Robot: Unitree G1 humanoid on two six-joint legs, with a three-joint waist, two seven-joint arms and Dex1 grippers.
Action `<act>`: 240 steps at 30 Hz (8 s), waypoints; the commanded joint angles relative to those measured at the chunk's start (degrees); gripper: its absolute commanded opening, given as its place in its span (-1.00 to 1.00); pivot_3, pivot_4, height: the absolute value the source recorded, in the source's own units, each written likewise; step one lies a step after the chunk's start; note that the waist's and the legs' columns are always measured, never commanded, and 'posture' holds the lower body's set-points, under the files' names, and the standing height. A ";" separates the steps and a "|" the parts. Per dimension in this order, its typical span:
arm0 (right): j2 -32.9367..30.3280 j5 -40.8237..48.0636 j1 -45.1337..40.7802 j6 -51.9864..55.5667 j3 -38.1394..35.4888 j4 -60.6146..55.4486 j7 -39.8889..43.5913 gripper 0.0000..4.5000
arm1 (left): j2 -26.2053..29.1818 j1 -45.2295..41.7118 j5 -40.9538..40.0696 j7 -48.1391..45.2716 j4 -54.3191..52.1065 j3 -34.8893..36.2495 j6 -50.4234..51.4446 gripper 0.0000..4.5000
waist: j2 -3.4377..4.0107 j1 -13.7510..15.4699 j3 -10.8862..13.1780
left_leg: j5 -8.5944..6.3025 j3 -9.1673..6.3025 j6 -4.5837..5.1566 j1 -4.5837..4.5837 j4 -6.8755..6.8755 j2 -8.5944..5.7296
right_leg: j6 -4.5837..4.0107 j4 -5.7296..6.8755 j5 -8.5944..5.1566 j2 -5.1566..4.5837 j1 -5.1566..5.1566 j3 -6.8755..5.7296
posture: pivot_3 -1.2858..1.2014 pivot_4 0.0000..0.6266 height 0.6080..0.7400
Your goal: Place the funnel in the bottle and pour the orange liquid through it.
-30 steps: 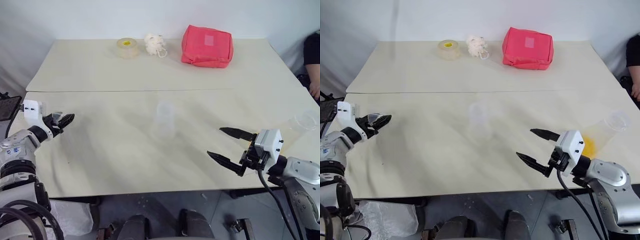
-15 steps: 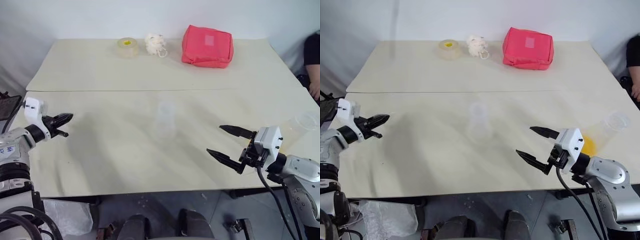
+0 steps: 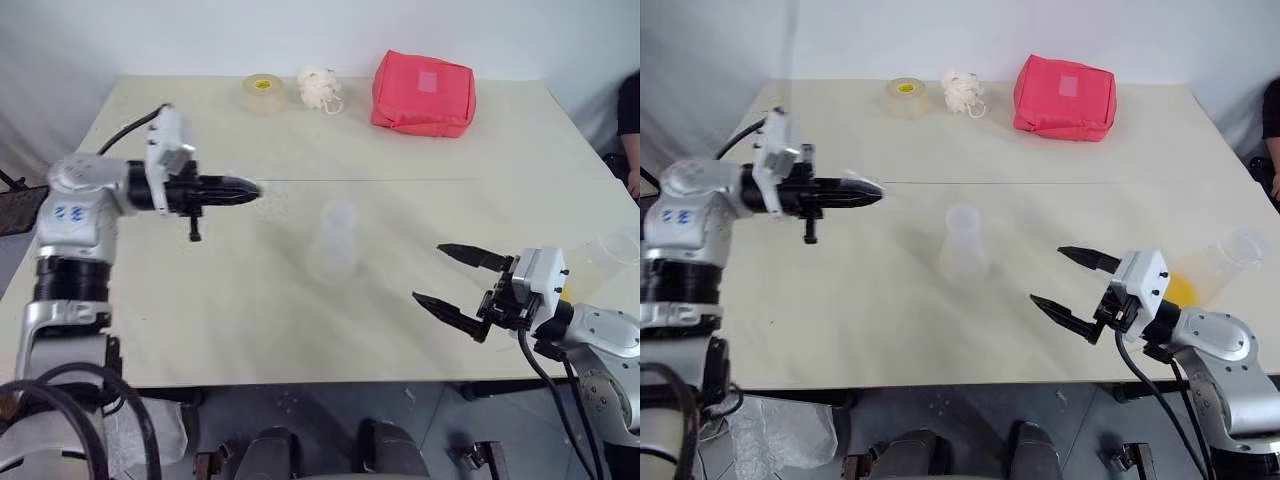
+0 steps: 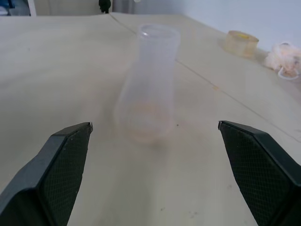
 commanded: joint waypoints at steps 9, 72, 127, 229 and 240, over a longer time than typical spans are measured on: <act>4.37 -2.09 6.08 -3.85 0.13 -6.21 -5.34 1.00 | -6.31 -19.07 6.28 -10.10 21.46 -8.96 -19.14 -0.99 | 0.00 -0.03 0.01 | 0.00 0.10 0.01 -0.07 -0.04 0.01 | 0.00 -0.09 0.00 0.03 -0.04 -0.02 | 0.03 -0.52 1.00; 3.45 -3.47 11.51 -7.54 -2.37 -7.51 -9.87 1.00 | -7.99 -26.20 1.16 -10.10 27.28 -23.26 -27.61 0.99 | -0.05 0.09 0.05 | 0.02 -0.16 0.11 -0.21 0.09 0.02 | 0.00 -0.07 0.00 0.01 -0.09 -0.01 | 0.03 -0.52 1.00; -4.46 1.76 8.97 2.24 -7.28 -8.53 -3.70 1.00 | -1.75 14.13 2.45 13.47 2.03 4.77 -11.74 0.99 | -0.03 0.16 0.04 | 0.02 -0.22 0.10 -0.06 0.17 0.00 | 0.01 0.13 0.00 -0.06 -0.02 0.04 | 0.03 -0.52 1.00; 3.02 -2.24 5.33 -5.66 0.28 -5.97 -4.64 1.00 | -5.59 -30.98 -3.13 -10.10 27.12 -41.46 -51.65 -0.60 | -0.08 0.15 0.04 | 0.02 -0.13 0.13 -0.24 0.18 -0.02 | 0.01 -0.02 0.00 -0.05 -0.07 -0.04 | 0.03 -0.52 1.00; 2.11 -2.34 5.56 -5.97 -1.92 -5.55 -4.92 1.00 | -4.13 -31.75 -9.65 -10.10 26.04 -38.37 -42.05 0.93 | -0.08 0.15 0.04 | 0.02 -0.15 0.15 -0.25 0.18 -0.02 | 0.01 -0.02 0.00 -0.05 -0.08 -0.03 | 0.03 -0.52 1.00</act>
